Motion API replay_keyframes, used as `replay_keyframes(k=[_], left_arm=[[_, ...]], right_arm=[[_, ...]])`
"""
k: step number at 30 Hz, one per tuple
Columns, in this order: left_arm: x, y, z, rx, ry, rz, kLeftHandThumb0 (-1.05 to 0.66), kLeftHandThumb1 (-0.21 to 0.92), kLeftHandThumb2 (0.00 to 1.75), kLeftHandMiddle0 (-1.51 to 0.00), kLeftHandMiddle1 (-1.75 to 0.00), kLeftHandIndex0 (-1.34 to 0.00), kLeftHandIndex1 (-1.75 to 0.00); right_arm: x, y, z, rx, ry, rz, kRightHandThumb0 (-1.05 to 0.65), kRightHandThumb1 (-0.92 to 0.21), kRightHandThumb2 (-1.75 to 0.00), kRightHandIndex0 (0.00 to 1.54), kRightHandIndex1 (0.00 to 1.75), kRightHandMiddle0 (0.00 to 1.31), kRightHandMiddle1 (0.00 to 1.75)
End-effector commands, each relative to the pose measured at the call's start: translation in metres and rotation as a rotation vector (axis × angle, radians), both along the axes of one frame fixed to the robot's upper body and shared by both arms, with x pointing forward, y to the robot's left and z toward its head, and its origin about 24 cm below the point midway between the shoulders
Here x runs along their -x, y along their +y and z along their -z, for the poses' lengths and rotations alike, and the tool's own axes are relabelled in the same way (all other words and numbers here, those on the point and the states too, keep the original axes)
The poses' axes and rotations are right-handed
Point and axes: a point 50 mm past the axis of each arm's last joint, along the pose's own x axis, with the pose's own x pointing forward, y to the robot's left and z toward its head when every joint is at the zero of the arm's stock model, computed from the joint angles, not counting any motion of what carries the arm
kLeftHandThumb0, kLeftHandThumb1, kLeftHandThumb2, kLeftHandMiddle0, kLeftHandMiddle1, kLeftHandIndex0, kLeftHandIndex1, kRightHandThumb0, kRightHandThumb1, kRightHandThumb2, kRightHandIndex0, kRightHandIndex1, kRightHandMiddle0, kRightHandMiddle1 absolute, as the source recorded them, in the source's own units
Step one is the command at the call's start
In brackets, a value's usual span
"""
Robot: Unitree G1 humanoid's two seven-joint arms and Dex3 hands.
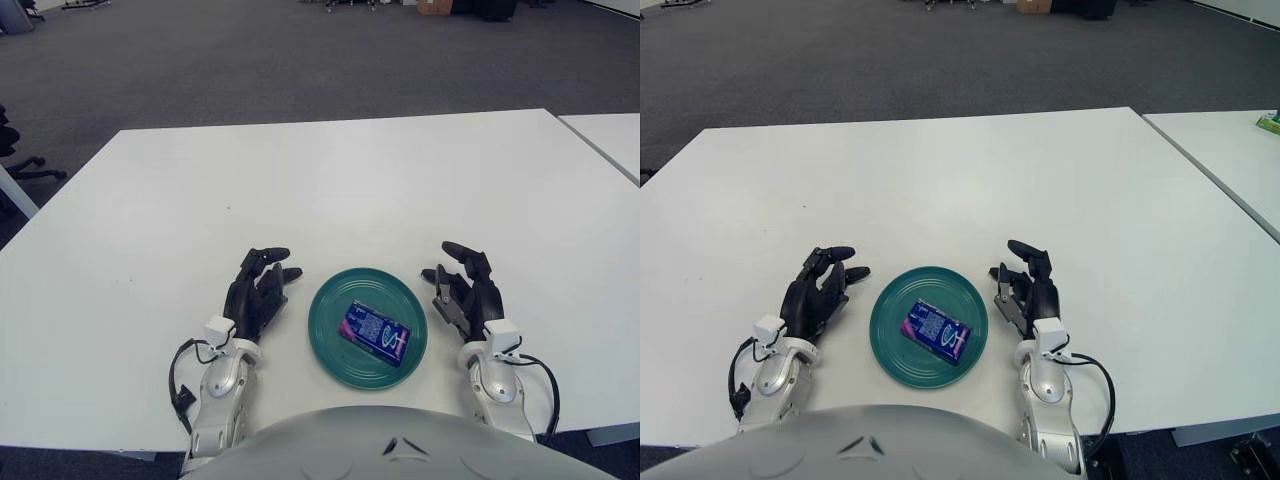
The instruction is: Put the gum into the plate.
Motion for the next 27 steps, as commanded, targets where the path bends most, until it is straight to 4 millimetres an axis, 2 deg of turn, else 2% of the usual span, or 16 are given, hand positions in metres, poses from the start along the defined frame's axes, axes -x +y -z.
replay_keyframes(k=[1, 11, 20, 22, 27], left_arm=[[0.0059, -0.0025, 0.0084, 0.0, 0.067, 0.003, -0.58, 0.92, 0.7, -0.57, -1.26, -0.37, -1.52], [0.0079, -0.0031, 0.0103, 0.018, 0.067, 0.021, -0.57, 0.92, 0.7, -0.56, -1.17, -0.35, -1.48], [0.0068, -0.0025, 0.0084, 0.017, 0.052, 0.027, -0.56, 0.92, 0.69, -0.56, -1.17, -0.34, -1.49], [0.0064, -0.0023, 0.0083, 0.018, 0.054, 0.025, -0.46, 0.91, 0.62, -0.57, -1.17, -0.28, -1.62], [0.006, -0.0023, 0.0081, 0.016, 0.057, 0.029, -0.38, 0.92, 0.54, -0.56, -1.15, -0.22, -1.72]], right_arm=[[0.0125, -0.0033, 0.0191, -0.014, 0.121, 0.006, -0.44, -0.92, -0.72, 0.56, 0.88, 0.14, 1.05], [0.0127, -0.0021, 0.0193, 0.004, 0.124, 0.009, -0.45, -0.92, -0.72, 0.55, 0.87, 0.12, 1.04], [0.0122, -0.0012, 0.0197, -0.004, 0.119, 0.008, -0.45, -0.92, -0.71, 0.56, 0.87, 0.12, 1.04], [0.0122, -0.0005, 0.0196, 0.001, 0.12, 0.008, -0.44, -0.92, -0.7, 0.55, 0.87, 0.13, 1.04], [0.0126, 0.0007, 0.0192, -0.001, 0.122, 0.003, -0.45, -0.92, -0.71, 0.54, 0.86, 0.12, 1.04]])
